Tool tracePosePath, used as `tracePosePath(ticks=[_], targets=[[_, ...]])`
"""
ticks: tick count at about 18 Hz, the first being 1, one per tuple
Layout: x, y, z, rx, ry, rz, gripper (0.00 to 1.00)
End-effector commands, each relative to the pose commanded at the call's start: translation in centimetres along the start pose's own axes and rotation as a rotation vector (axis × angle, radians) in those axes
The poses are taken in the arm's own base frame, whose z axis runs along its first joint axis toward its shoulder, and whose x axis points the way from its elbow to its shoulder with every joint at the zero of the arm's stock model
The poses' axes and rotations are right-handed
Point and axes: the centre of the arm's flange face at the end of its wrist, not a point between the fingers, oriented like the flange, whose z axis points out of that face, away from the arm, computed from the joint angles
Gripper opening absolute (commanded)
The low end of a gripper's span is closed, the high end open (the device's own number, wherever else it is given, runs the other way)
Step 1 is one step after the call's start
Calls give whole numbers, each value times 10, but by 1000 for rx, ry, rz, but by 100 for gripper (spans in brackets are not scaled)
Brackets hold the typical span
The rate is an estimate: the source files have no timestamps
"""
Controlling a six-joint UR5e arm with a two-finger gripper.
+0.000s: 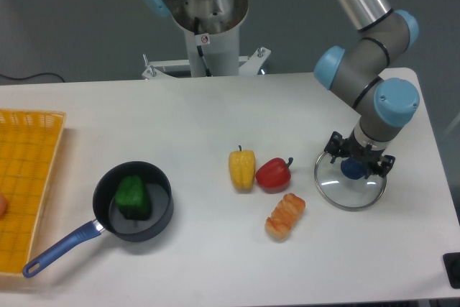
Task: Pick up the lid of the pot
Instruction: 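Close the gripper on the blue knob of the lid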
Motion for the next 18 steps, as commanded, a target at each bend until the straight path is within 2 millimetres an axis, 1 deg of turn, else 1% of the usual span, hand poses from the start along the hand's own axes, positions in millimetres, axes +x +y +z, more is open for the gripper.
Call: tracePosePath(ticks=[8, 14, 18], targets=[[-1, -1, 1, 0, 0, -6, 89], [-1, -3, 1, 0, 0, -35, 76], [-1, -3, 1, 0, 0, -35, 74]])
